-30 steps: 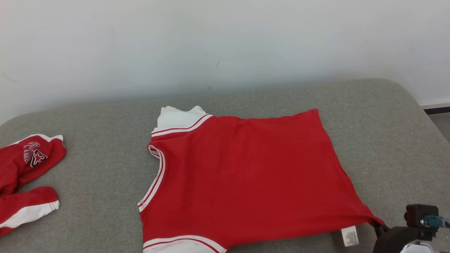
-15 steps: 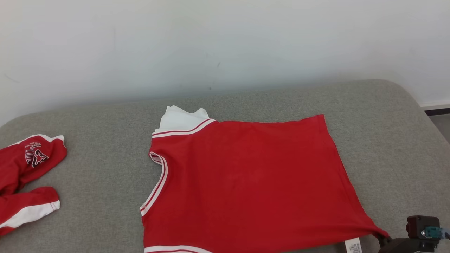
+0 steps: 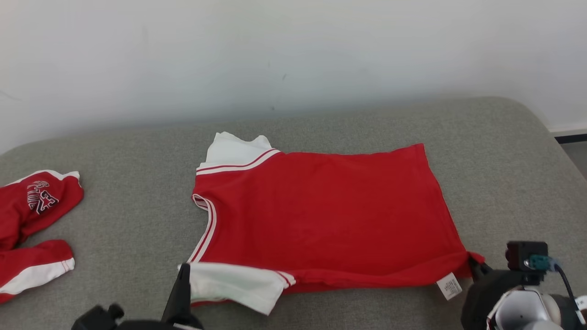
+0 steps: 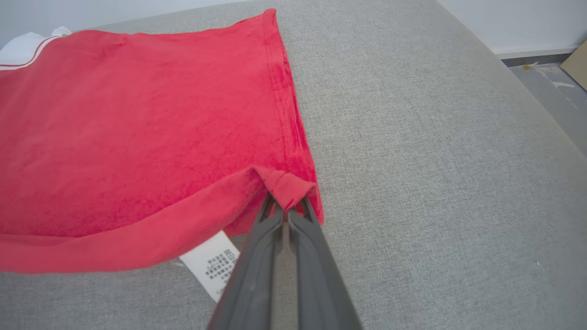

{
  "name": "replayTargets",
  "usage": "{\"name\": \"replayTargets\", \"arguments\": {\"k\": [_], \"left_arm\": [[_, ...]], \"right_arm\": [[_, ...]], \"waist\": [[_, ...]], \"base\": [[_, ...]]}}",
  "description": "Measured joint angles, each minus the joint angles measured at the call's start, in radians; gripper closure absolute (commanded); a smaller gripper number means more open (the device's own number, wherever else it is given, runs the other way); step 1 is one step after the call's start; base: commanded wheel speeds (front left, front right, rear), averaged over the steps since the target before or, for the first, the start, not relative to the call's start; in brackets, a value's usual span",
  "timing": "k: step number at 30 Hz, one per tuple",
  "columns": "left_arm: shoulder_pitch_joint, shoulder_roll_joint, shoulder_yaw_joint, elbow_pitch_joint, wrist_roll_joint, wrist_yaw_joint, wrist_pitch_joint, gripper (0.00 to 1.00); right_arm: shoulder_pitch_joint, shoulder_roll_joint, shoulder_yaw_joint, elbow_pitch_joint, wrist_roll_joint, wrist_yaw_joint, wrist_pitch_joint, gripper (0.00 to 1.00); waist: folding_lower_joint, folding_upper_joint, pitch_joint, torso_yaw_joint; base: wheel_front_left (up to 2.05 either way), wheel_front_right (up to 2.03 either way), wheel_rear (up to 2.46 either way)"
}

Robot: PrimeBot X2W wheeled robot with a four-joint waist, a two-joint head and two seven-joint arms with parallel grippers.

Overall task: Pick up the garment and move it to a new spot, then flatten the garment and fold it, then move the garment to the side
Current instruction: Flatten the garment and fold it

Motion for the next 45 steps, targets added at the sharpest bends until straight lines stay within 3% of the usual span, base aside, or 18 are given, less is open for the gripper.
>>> {"name": "replayTargets", "arguments": {"k": [13, 32, 38, 39, 40, 41, 45], "left_arm": [[-0.227, -0.066, 0.031, 0.173, 0.105, -0.018, -0.040, 1.00], [-0.354, -0.088, 0.026, 0.295, 0.196, -0.051, -0.041, 1.00], [-0.416, -0.087, 0.002, 0.370, 0.225, -0.043, -0.035, 1.00], [-0.417, -0.087, -0.002, 0.380, 0.228, -0.043, -0.032, 1.00], [-0.418, -0.087, -0.009, 0.390, 0.234, -0.043, -0.030, 0.22], [-0.418, -0.086, -0.012, 0.400, 0.242, -0.043, -0.030, 0.00], [-0.415, -0.070, -0.020, 0.423, 0.285, -0.044, -0.037, 0.00]], "right_arm": [[-0.196, 0.000, 0.031, 0.160, 0.039, 0.000, -0.113, 1.00], [-0.343, 0.000, -0.021, 0.376, 0.000, 0.000, -0.228, 1.00], [-0.361, 0.000, -0.030, 0.424, -0.010, 0.000, -0.250, 1.00], [-0.366, 0.000, -0.027, 0.432, -0.009, 0.000, -0.255, 0.56], [-0.368, 0.000, -0.024, 0.439, -0.004, 0.000, -0.264, 0.00], [-0.369, 0.000, -0.019, 0.446, 0.001, 0.000, -0.270, 0.00], [-0.370, 0.000, -0.011, 0.454, 0.004, 0.000, -0.305, 0.00]], "waist": [[0.0001, 0.0001, 0.089, -0.008], [0.0002, 0.0001, 0.180, 0.014], [0.0001, 0.0001, 0.179, 0.005], [0.0001, 0.0001, 0.178, 0.003], [0.0001, 0.0001, 0.177, 0.001], [0.0001, 0.0001, 0.175, 0.000], [0.0000, 0.0001, 0.163, 0.000]], "base": [[0.00, 0.00, 0.00], [0.00, 0.00, 0.00], [0.00, 0.00, 0.00], [0.00, 0.00, 0.00], [0.00, 0.00, 0.00], [0.00, 0.00, 0.00], [0.00, 0.00, 0.00]]}}
